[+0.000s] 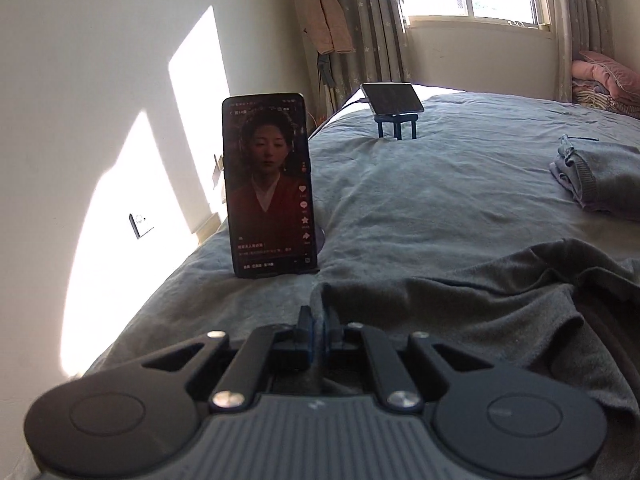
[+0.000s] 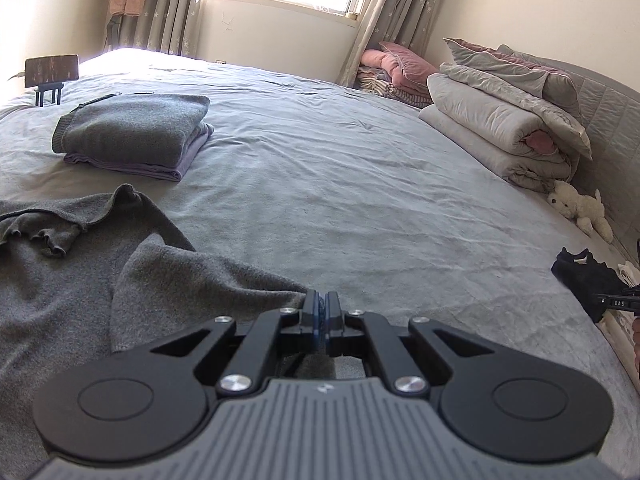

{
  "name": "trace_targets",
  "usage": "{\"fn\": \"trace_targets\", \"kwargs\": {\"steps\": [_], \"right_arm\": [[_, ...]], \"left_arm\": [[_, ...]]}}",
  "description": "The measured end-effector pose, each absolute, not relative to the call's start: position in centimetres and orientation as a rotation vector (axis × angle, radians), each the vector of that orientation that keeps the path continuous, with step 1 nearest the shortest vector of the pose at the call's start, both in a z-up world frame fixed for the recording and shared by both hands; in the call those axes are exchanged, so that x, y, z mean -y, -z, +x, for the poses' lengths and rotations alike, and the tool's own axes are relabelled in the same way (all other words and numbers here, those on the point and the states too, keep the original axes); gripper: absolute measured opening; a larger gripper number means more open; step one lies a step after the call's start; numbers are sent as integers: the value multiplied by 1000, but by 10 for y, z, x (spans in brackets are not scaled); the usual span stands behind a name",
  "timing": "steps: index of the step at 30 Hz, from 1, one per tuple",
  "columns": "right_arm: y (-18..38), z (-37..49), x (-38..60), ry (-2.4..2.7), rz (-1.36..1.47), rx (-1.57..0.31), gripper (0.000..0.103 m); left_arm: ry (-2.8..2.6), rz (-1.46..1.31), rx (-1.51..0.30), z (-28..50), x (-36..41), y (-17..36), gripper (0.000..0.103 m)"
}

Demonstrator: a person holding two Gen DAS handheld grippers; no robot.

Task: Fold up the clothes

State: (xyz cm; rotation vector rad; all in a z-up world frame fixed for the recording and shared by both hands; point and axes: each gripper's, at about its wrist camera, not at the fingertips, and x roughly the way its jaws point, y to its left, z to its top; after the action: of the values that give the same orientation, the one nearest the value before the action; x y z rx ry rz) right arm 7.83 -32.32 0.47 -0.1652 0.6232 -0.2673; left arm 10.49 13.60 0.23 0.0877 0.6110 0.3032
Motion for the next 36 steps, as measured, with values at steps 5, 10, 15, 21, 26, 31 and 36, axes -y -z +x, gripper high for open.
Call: {"fn": "trace_targets", "kwargs": {"steps": [5,10,15,21,26,31,36], "right_arm": [[-7,74,324,235,-122,-649,13],[-18,62,315,176,-121,-669,23],[-26,39,304,96,-111,-678,54],[-28,12,287,5,-119,-726,54],[-26,-7,272,-66,-128,-768,54],[-22,-24,263,-143,-97,-825,55],[-16,-42,258,-207,-52,-881,55]], "left_arm": [[-269,38,-624,96,-141,-5,40],[-207,8,-643,79,-141,-12,63],[-128,-12,-671,53,-139,-17,71],[-38,-51,-709,24,-139,-21,72],[51,-65,-741,4,-133,-21,72],[150,-75,-779,-7,-126,-14,70],[171,-106,-830,-11,-126,-1,50]]}}
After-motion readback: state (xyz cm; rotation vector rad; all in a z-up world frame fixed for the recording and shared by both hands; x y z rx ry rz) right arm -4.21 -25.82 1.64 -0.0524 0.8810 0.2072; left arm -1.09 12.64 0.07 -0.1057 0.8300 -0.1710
